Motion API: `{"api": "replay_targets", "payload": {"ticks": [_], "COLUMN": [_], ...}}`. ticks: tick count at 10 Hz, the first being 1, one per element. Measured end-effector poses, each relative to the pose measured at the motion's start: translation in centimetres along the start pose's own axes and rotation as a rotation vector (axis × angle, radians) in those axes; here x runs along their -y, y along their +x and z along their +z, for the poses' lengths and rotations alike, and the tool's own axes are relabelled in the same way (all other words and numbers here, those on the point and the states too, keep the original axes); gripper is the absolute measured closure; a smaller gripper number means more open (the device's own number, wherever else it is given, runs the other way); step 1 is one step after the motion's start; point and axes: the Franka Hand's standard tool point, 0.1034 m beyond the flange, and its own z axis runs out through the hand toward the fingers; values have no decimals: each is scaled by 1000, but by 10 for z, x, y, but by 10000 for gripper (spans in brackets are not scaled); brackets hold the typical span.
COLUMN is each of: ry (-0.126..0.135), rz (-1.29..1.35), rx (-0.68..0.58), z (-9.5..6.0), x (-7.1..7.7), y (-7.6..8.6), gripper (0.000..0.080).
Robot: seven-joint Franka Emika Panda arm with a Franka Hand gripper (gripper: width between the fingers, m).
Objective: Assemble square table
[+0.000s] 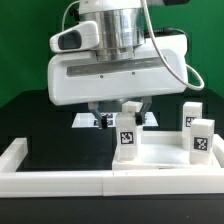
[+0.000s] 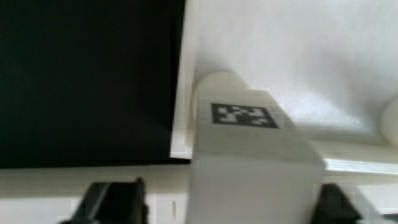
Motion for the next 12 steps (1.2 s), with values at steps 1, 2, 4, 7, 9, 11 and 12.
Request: {"api": "replay_targets", "payload": {"ticks": [1, 2, 4, 7, 9, 11, 12], "ry": [0, 0, 1, -6, -1, 2, 3], "rz": [0, 0, 22, 257, 492, 709, 795], "rx": [0, 0, 0, -30, -30, -33, -36], "z": [0, 0, 0, 2, 3, 3, 4], "x": [0, 0, 0, 9, 16, 20, 25], "y": [0, 0, 0, 3, 4, 5, 5], "gripper": [512, 509, 509, 509, 509, 509, 509]}}
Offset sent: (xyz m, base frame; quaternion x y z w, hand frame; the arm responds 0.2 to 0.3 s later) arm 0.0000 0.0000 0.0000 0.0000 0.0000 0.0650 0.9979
